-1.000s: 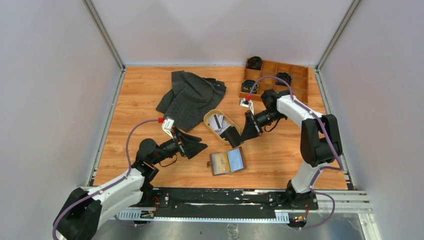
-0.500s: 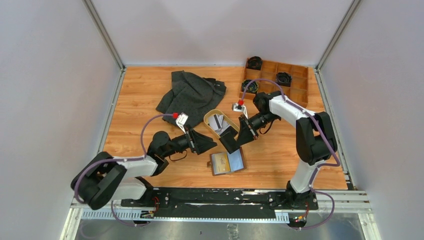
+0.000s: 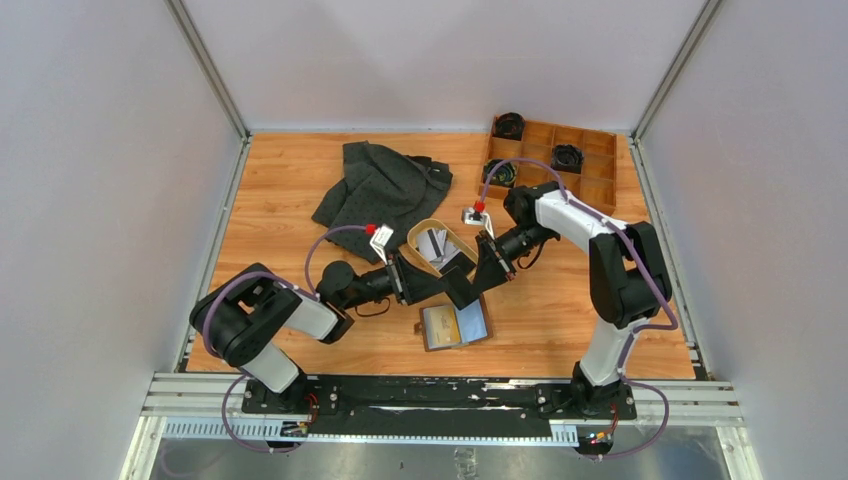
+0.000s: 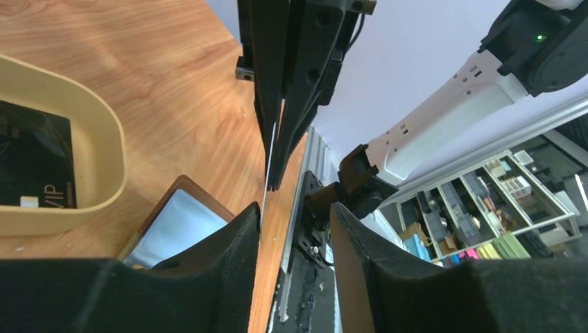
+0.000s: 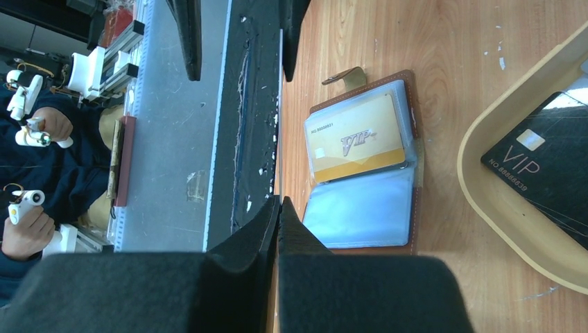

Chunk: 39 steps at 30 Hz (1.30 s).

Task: Put the credit cards into the card holder
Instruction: Insert the credit card into the card holder.

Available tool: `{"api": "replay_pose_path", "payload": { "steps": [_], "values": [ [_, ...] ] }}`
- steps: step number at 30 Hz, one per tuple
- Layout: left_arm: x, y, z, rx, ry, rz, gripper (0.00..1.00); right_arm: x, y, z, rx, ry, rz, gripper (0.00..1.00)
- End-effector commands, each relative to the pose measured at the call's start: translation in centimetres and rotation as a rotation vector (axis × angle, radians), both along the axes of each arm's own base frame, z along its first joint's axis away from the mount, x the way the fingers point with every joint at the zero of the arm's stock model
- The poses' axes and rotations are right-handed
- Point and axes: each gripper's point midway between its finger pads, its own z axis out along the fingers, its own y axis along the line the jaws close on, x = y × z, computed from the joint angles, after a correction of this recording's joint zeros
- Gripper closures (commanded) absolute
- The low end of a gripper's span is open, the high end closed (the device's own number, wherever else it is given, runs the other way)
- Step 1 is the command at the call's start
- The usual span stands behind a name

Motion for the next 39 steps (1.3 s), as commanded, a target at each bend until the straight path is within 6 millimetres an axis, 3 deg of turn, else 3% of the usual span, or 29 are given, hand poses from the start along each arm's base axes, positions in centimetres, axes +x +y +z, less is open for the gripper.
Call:
{"api": "replay_pose_path", "payload": {
  "steps": [1,9,12,18,21,28,33,36,39],
  "values": [
    [-0.1,-1.0,1.4,-0.040,-0.056,-0.026,0.60,-0.4,0.6,0.3,0.010,0.001,0.034,1.00],
    [0.0,-1.3,0.9,-0.032,-0.049,-0.037,1.00,-0.4,0.6,0.3,0.010,-0.003,0.038,1.00],
    [-0.1,-1.2,0.7,-0.025,-0.059,-0.031,1.00,-0.5,0.5,0.4,0.009,-0.011,0.042,1.00],
    [-1.2,-0.6,0.0,-0.003,-0.072,-0.055,1.00,-0.6,0.0,0.8,-0.017,-0.073,0.052,0.51],
    [-2.0,0.0,0.0,-0.001,-0.076,-0.066,1.00,-0.5,-0.6,1.0,-0.045,-0.124,0.058,0.39],
    [-3.8,1.9,-0.3,0.022,-0.093,-0.050,1.00,0.0,-2.6,2.1,-0.090,-0.259,0.029,0.36],
    [-4.7,2.9,-1.0,0.080,-0.101,-0.045,1.00,1.3,-4.4,4.9,-0.097,-0.418,-0.063,0.36],
    [-5.0,3.4,-1.1,0.117,-0.116,-0.032,1.00,2.8,-5.9,6.6,-0.163,-0.577,-0.148,0.36],
    [-5.3,3.9,-0.9,0.135,-0.152,-0.021,1.00,5.5,-8.2,8.7,-0.292,-0.785,-0.294,0.25]
  ]
}}
